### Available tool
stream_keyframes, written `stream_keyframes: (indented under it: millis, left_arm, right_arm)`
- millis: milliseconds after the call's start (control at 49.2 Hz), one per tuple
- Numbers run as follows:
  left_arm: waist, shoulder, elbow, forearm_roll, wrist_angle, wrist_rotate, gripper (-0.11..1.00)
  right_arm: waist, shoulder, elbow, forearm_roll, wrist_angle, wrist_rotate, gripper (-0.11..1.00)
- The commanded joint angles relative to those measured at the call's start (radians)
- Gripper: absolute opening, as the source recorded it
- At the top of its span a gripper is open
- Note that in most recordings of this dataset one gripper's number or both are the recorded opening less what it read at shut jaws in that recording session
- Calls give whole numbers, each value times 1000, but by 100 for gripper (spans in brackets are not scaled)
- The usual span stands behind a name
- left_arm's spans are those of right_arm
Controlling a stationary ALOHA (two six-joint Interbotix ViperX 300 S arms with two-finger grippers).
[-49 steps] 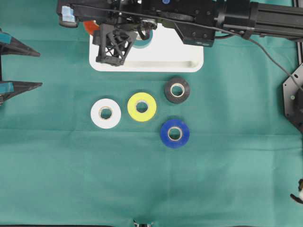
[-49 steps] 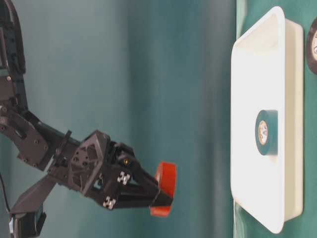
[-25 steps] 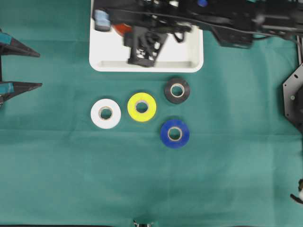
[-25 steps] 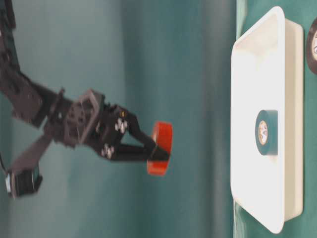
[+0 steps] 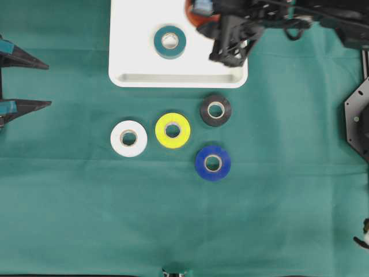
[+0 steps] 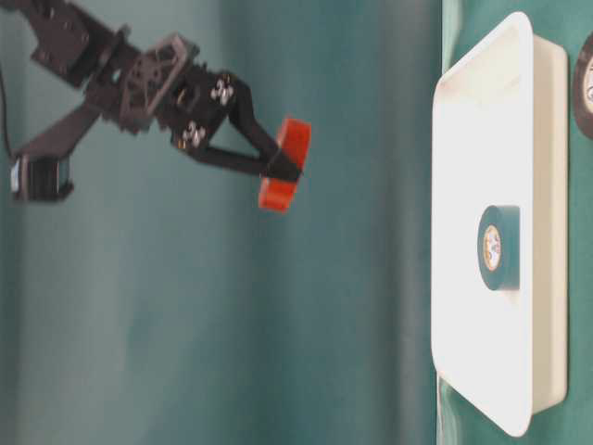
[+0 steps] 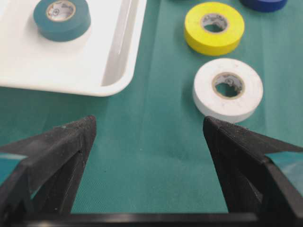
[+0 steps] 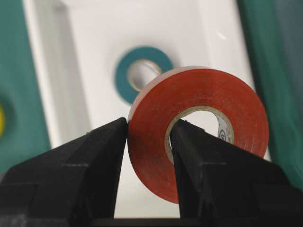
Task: Pick up the tape from a random location and place it into the white case.
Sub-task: 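Lower the orange-red tape into the tray beside the teal tape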
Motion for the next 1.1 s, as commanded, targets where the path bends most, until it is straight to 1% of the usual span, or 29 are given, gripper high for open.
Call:
stream_keyframes:
  millis: [0, 224, 1078]
  left_arm:
    - [3, 11, -9, -3, -9, 0, 99]
    - [3, 11, -9, -2, -26, 0, 99]
    - [3, 11, -9, -3, -18, 0, 99]
  right_arm:
    - [-20, -46, 6, -3, -21, -3, 34]
    - [-26, -38, 11, -3, -18, -11, 33]
    - [-25, -29, 18, -2, -17, -2, 34]
